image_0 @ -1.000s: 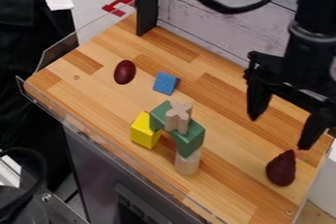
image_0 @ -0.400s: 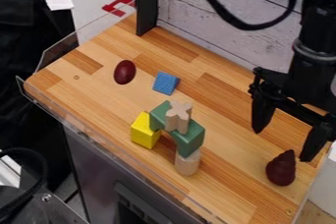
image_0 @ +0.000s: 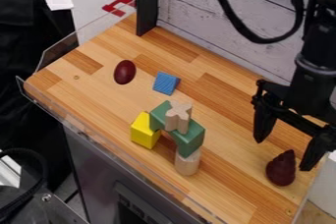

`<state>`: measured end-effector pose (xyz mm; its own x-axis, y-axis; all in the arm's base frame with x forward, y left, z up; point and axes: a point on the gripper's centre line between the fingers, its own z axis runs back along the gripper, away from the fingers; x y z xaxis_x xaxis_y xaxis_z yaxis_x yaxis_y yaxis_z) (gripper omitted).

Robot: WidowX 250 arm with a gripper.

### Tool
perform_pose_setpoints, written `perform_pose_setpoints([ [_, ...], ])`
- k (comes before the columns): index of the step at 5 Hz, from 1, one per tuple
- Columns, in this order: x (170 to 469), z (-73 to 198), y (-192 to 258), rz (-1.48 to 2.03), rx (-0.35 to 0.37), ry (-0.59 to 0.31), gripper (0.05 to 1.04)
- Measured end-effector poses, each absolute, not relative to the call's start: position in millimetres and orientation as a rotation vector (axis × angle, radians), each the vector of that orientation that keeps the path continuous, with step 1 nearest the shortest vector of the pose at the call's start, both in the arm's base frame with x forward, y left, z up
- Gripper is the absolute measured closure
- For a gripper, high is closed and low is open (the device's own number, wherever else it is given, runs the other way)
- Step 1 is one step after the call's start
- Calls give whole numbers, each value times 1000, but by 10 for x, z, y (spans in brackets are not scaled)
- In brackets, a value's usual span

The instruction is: Put cone on plus

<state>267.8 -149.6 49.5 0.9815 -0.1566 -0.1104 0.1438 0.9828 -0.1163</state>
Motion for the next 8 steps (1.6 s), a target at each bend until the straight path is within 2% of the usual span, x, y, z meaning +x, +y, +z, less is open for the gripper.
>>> perform_pose_setpoints([
  [1, 2679, 413, -1491, -148, -100, 142, 120],
  [3, 2678, 319, -1482, -126, -93, 168, 673],
  [4, 2677, 326, -1473, -109, -96, 173, 770],
  [5, 2655, 703, -1324, -75, -48, 94, 770],
  [6, 2595, 1258, -1104, -26, -28, -47, 770],
  [7, 2519, 1606, -825, 52, -1, -67, 771],
  [8, 2359, 1695, -527, 157, 4, -6, 771],
])
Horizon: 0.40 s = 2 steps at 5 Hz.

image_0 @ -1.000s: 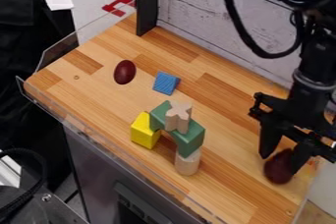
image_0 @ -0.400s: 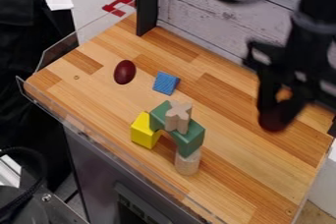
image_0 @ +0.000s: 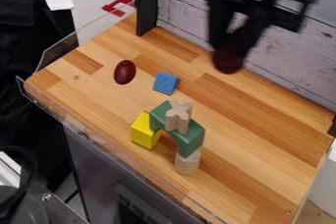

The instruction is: Put cone on plus

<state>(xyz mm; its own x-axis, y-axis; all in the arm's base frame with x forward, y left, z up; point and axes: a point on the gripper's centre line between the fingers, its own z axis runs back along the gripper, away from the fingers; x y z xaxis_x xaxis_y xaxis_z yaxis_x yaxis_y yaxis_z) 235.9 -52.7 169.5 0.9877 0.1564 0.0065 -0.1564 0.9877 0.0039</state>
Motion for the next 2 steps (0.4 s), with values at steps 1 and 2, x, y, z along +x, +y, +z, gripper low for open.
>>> perform_pose_setpoints([
  [1, 2294, 1647, -408, 195, 1, 44, 771],
  [2, 2212, 1585, -345, 214, -15, 97, 771],
])
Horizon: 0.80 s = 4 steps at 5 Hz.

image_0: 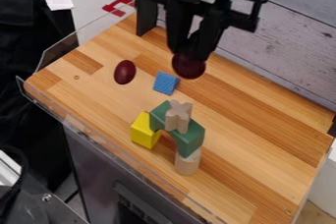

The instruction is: Put cone on plus

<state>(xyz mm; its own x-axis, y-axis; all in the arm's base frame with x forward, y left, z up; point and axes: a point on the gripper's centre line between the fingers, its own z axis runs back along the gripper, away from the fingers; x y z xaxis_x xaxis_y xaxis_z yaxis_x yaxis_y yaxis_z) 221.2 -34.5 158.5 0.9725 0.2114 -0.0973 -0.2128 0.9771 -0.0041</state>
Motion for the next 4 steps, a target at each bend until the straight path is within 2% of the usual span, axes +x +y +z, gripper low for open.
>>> perform_pose_setpoints([
  [2, 2065, 1394, -356, 237, -102, 177, 771],
  [4, 1992, 1307, -313, 248, -155, 194, 771],
])
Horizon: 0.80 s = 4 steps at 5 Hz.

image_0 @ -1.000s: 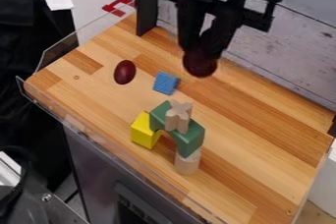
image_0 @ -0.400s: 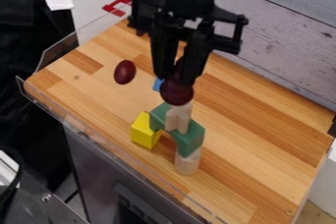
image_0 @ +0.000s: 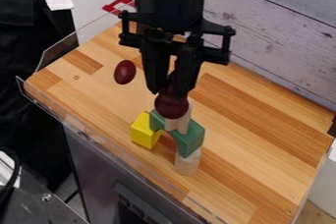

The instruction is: Put cone on plus

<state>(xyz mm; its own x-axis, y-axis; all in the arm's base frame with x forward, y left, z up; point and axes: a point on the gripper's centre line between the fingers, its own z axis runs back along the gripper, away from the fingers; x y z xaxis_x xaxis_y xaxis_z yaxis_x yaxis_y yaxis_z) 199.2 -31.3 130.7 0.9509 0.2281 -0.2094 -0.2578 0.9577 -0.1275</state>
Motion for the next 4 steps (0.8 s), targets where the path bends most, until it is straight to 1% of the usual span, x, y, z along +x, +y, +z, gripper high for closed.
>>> perform_pose_setpoints([
  [1, 2017, 1301, -313, 250, -176, 180, 771],
  [2, 2031, 1269, -306, 249, -183, 186, 771],
  [4, 2151, 1250, -318, 232, -190, 188, 771],
])
